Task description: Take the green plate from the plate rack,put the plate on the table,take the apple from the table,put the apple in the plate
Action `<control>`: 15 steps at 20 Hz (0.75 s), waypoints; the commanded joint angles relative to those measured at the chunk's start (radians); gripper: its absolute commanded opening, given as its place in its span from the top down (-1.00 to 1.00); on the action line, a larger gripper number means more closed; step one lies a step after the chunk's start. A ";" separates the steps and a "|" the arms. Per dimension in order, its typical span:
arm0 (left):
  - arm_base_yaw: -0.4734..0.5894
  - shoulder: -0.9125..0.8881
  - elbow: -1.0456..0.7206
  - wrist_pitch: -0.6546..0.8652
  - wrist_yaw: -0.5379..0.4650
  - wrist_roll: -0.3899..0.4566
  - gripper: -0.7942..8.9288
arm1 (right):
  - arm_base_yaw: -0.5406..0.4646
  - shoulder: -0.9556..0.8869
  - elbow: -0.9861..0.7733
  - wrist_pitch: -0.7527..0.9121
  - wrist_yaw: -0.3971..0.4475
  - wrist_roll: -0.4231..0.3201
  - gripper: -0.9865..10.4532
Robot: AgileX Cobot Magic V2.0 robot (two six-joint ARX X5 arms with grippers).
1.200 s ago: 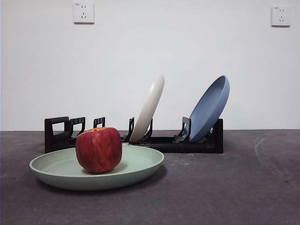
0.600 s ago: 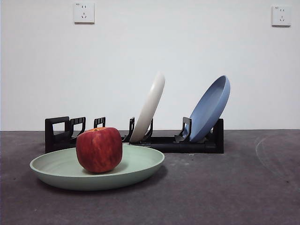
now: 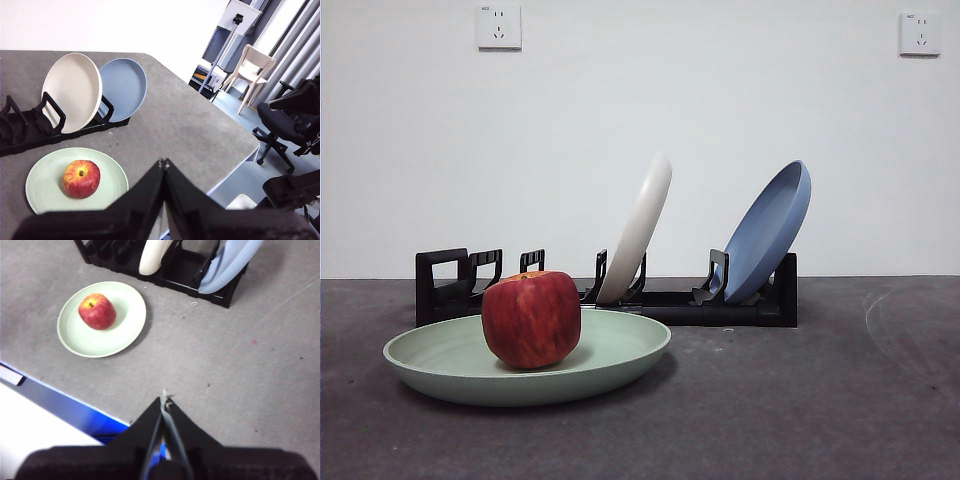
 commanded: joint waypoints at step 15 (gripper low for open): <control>0.594 -0.024 -0.205 0.171 0.000 0.167 0.84 | 0.001 0.000 -0.009 -0.023 0.017 0.011 0.82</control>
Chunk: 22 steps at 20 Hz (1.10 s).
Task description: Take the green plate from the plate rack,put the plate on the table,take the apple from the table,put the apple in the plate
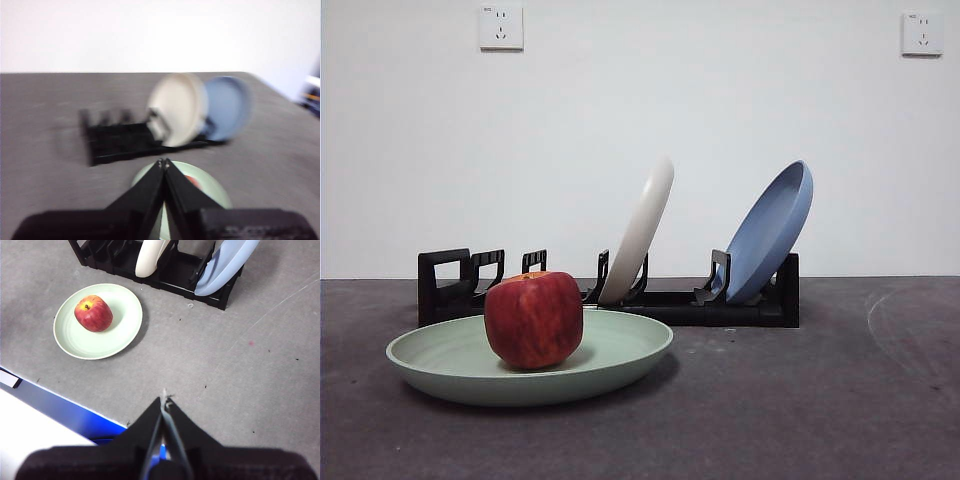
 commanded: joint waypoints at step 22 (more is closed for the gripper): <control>0.640 -0.316 -0.947 0.821 0.460 0.129 0.84 | 0.001 0.000 -0.009 -0.023 0.007 0.008 0.82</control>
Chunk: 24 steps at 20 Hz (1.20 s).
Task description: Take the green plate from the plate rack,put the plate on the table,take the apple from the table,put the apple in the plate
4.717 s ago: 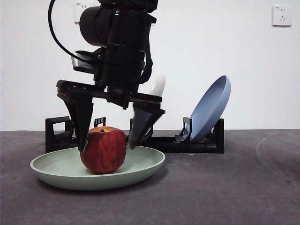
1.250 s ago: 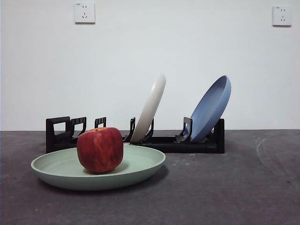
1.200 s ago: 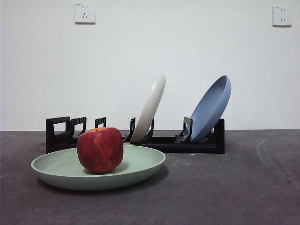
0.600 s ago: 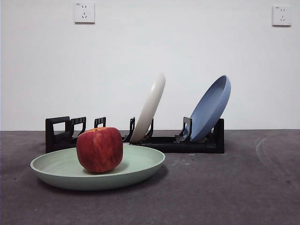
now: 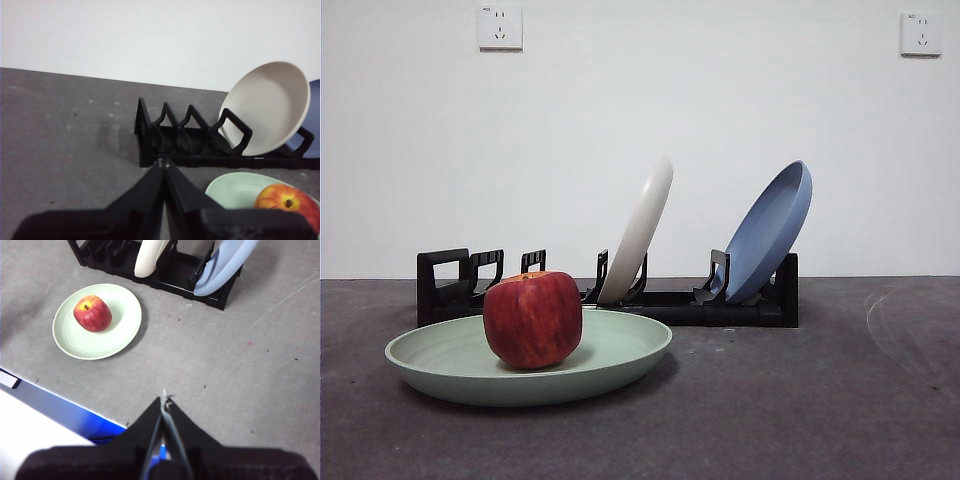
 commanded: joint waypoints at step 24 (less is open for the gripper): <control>-0.001 0.024 -0.028 -0.082 0.004 0.018 0.84 | 0.001 0.000 -0.008 -0.023 0.005 0.008 0.82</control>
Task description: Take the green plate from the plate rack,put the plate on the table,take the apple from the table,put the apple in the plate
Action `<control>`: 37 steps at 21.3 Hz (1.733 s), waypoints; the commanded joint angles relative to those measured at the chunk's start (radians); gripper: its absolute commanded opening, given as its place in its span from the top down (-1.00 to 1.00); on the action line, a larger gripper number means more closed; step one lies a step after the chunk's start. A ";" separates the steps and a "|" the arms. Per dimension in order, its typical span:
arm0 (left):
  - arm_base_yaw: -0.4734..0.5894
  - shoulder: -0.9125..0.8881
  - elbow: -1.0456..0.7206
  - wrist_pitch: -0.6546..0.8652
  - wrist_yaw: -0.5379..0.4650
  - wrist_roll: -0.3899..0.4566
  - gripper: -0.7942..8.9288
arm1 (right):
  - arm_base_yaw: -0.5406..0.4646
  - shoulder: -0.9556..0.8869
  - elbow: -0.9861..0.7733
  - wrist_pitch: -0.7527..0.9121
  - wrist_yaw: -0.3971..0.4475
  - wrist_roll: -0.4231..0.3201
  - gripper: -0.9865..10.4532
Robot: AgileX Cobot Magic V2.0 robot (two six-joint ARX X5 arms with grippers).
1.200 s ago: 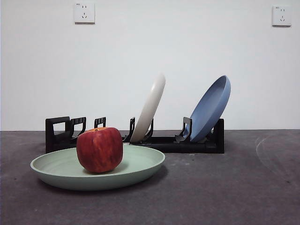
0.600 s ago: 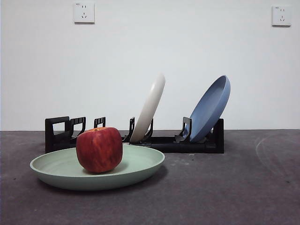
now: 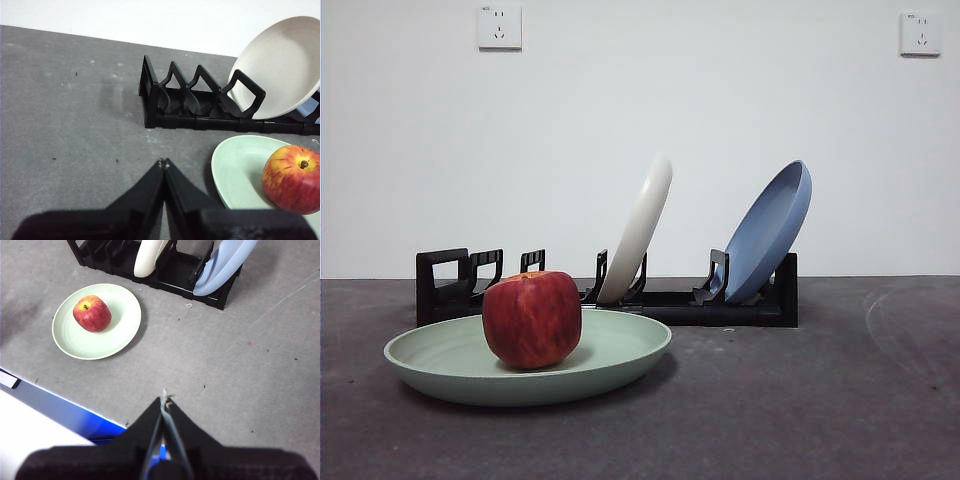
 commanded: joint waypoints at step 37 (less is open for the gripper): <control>0.000 0.040 -0.007 0.008 0.005 0.015 0.84 | -0.896 -0.647 -1.337 1.283 -0.121 -0.252 0.82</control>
